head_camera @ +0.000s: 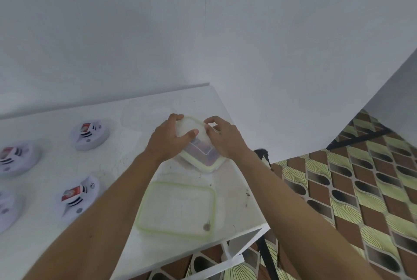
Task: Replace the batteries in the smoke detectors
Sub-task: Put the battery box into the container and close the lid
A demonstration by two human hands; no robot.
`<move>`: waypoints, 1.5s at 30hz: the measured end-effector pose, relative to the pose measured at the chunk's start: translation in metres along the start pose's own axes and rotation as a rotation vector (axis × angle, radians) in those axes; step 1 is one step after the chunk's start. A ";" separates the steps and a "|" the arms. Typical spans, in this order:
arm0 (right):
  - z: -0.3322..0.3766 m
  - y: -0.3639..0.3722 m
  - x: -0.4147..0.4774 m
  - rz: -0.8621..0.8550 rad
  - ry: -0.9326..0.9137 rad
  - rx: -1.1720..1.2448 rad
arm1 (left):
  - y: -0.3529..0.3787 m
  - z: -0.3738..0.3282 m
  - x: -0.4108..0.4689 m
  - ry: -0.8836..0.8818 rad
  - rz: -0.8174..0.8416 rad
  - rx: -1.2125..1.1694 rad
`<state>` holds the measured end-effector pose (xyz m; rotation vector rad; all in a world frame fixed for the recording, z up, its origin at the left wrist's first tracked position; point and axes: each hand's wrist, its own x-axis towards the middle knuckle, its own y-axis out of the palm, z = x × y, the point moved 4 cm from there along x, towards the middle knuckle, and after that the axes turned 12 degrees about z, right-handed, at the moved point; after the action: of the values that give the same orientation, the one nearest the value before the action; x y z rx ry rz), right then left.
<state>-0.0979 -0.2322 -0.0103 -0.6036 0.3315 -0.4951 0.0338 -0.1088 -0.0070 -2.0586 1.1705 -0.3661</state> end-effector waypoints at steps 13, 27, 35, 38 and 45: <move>0.001 -0.002 -0.002 -0.049 0.038 -0.056 | -0.001 0.000 0.001 -0.059 0.017 -0.035; -0.026 0.006 -0.034 -0.298 0.209 0.460 | 0.003 0.007 -0.037 -0.329 -0.128 -0.135; -0.012 0.020 -0.019 -0.171 0.069 0.316 | -0.002 0.000 -0.029 -0.043 -0.093 0.241; -0.013 0.016 -0.007 -0.109 0.012 0.249 | 0.001 0.001 -0.024 -0.050 0.095 0.196; -0.017 0.015 0.005 -0.111 -0.009 0.239 | 0.001 0.004 -0.024 -0.078 0.088 0.024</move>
<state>-0.0963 -0.2318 -0.0337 -0.3934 0.2274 -0.6282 0.0222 -0.0871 -0.0079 -1.9755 1.1987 -0.2547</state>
